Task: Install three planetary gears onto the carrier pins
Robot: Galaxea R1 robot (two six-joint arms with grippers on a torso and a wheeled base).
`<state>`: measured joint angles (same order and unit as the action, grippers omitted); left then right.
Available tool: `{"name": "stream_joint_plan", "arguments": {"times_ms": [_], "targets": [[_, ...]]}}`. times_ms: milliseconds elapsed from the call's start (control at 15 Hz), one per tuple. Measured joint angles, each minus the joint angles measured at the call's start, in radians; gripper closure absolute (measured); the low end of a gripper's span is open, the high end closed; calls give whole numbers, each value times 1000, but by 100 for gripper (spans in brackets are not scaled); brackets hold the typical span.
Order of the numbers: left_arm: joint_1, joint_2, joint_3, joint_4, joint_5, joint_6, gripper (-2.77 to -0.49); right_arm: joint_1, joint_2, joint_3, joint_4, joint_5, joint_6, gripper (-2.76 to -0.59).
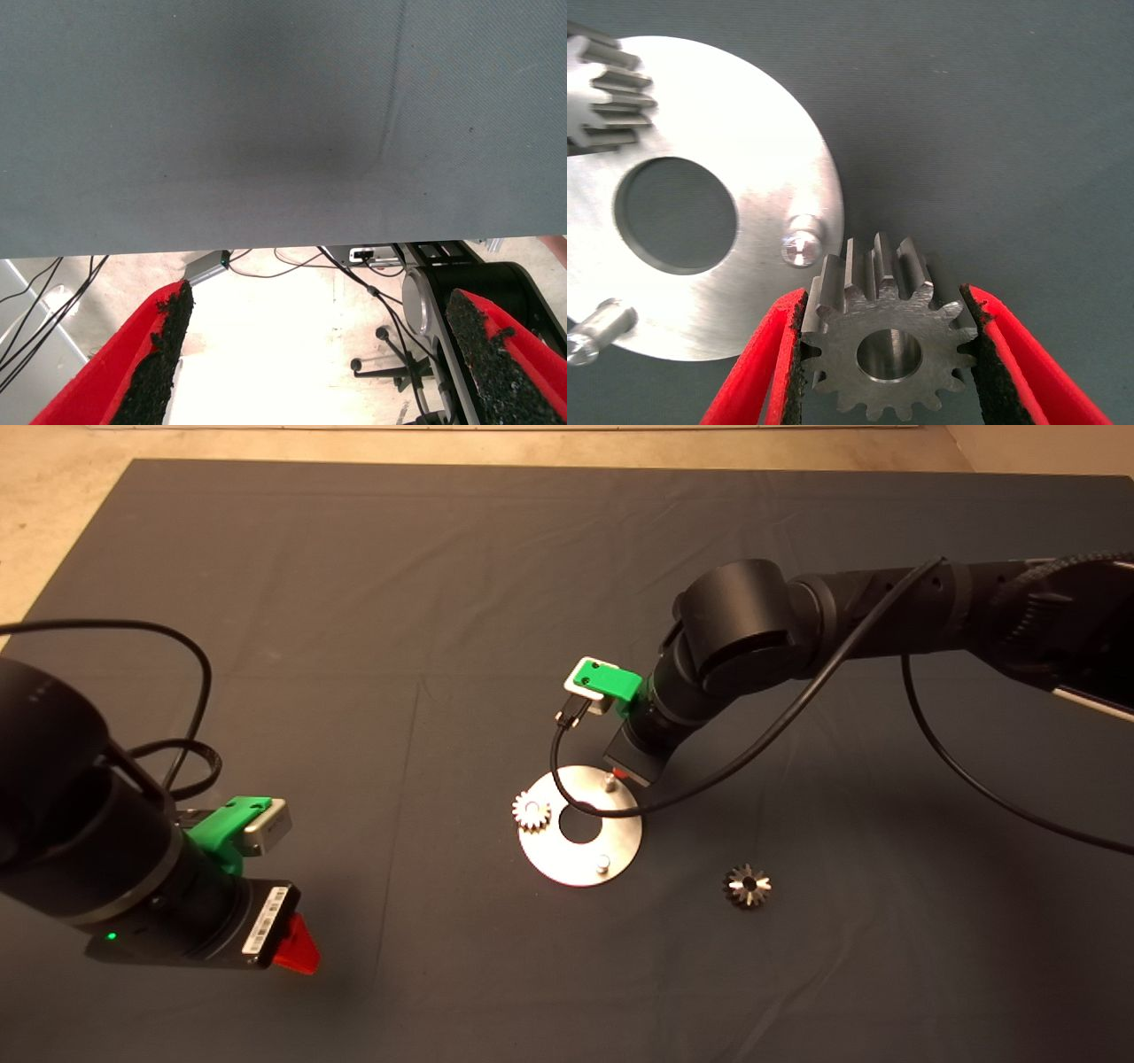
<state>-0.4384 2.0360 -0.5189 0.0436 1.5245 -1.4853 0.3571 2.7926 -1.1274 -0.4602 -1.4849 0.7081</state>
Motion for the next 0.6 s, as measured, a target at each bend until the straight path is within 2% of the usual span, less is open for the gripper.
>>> {"name": "stream_joint_plan", "arguments": {"times_ms": [67, 600], "targets": [[0, 0, 0, 0, 0, 0, -204, -1, 0, -4, 0, -3, 0, -107], [0, 0, 0, 0, 0, 0, -204, -47, 12, -18, 1, -3, 0, -107]]}}
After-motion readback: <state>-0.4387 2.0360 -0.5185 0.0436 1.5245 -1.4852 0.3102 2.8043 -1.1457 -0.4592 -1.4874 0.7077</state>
